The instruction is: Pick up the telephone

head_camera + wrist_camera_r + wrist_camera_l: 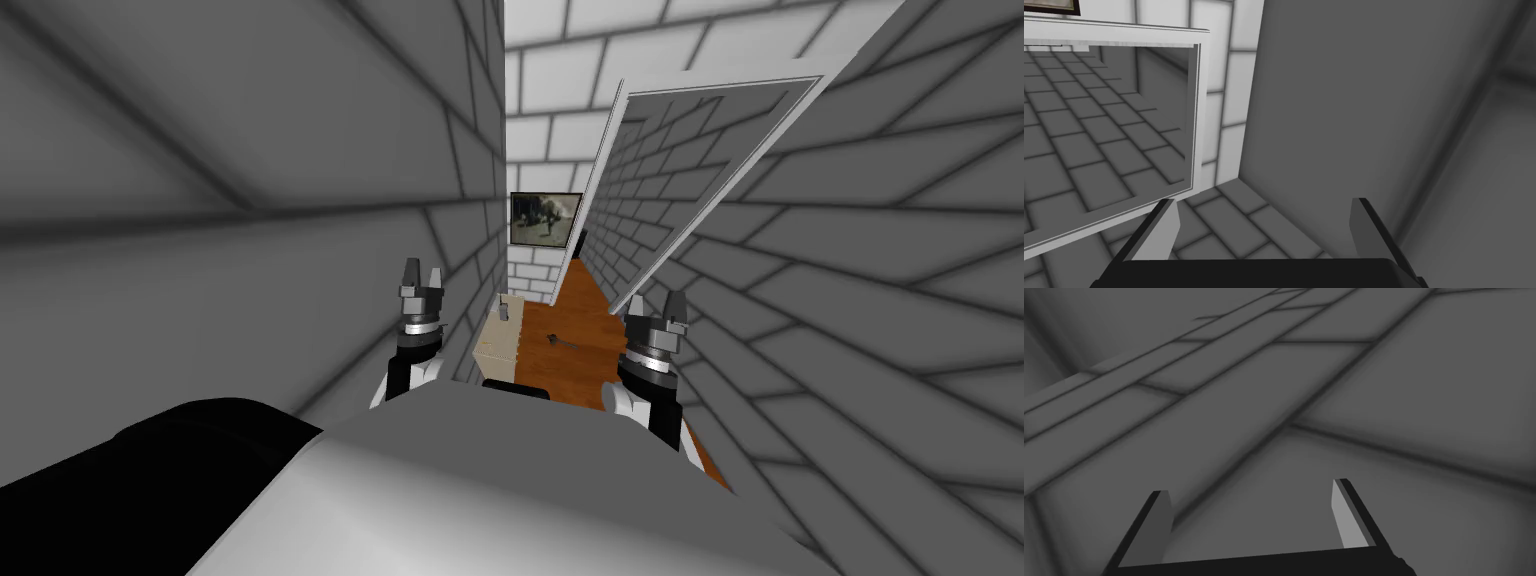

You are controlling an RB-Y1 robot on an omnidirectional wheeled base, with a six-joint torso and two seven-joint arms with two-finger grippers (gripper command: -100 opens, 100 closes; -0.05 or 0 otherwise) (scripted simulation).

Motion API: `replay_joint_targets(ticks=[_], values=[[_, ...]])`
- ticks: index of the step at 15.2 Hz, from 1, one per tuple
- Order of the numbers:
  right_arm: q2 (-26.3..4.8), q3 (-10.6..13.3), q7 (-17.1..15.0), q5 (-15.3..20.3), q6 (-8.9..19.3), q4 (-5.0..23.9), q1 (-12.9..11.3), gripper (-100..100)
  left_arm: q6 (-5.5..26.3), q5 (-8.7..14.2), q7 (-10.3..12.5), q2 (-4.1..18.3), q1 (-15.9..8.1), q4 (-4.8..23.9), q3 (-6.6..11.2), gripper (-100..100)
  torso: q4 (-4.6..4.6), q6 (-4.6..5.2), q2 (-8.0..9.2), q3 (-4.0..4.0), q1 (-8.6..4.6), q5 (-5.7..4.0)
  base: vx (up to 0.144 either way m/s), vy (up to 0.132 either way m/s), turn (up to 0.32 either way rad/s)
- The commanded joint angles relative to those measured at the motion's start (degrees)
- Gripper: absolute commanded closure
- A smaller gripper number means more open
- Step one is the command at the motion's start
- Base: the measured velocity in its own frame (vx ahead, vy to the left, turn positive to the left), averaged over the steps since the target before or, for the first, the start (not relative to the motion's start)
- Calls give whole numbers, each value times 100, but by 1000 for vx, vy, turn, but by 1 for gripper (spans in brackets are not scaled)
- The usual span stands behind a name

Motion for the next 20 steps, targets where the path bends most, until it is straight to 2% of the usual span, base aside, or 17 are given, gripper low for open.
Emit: replay_joint_targets(ticks=[1, 5, 6, 7, 9, 10, 11, 12, 13, 14, 15, 16, 17, 18, 20], values=[[0, 0, 0, 0, 0, 0, 0, 0, 88, 33, -7, 165, -6, 43, 38, -100, 0, 0, 0, 0, 0, 0, -7, -15, -41], [1, 1, 0, 0, 0, 0, -1, 0, 576, 225, -42, 631, -39, 308, 269, -100, 2, 3, 13, 7, -27, -5, -35, -76, -111], [1, 2, 0, 0, 0, 0, -1, 0, 610, 225, -42, 631, -39, 308, 269, -100, 3, 3, 16, 9, -38, -7, -39, -103, -97], [1, 1, 0, 0, 0, 0, -1, 0, 776, 297, -53, 742, -51, 407, 356, -100, 3, 2, 17, 10, -40, -9, -35, -99, -104], [1, 1, 0, 0, 0, 0, -1, 0, 805, 297, -53, 742, -51, 407, 356, -100, 3, 2, 15, 9, -39, -9, -23, -71, -49], [1, 1, 0, 0, 0, 0, -1, 0, 995, 376, -65, 850, -64, 519, 453, -100, 3, 1, 12, 7, -30, -7, -21, -52, -89], [1, 1, 0, 0, 0, 0, -1, 0, 1022, 376, -65, 850, -64, 519, 453, -100, 2, 2, 11, 6, -25, -6, -18, -50, -107], [1, 1, 0, 0, 0, 0, -1, 0, 1191, 463, -77, 955, -79, 642, 559, -100, 2, 2, 10, 6, -22, -5, -21, -73, -143], [1, 1, 0, 0, 0, 0, -1, 0, 1261, 463, -77, 955, -79, 642, 559, -100, 2, 3, 10, 6, -26, -5, -25, -78, -104], [1, 1, 0, 0, 0, 0, -1, 0, 1424, 557, -90, 1057, -94, 776, 675, -100, 2, 2, 11, 6, -29, -6, -20, -91, -116], [1, 1, 0, 0, 0, 0, -1, 0, 1519, 557, -90, 1057, -94, 776, 675, -100, 2, 2, 11, 6, -34, -7, -14, -94, -91], [1, 1, 0, 0, 0, 0, -1, 0, 1659, 657, -102, 1157, -111, 920, 799, -100, 2, 2, 9, 5, -36, -8, -22, -108, -117], [1, 1, 0, 0, 0, 0, -1, 0, 1795, 657, -102, 1157, -111, 920, 799, -100, 2, 3, 10, 5, -41, -8, -16, -103, -135], [1, 1, 0, 0, 0, 0, -1, 0, 1927, 762, -114, 1253, -128, 1073, 932, -100, 2, 2, 10, 5, -42, -9, -13, -116, -178], [1, 1, 0, 0, 0, 0, -1, 0, 2088, 762, -114, 1253, -128, 1073, 932, -100, 2, 2, 9, 5, -46, -10, -6, -93, -78]])
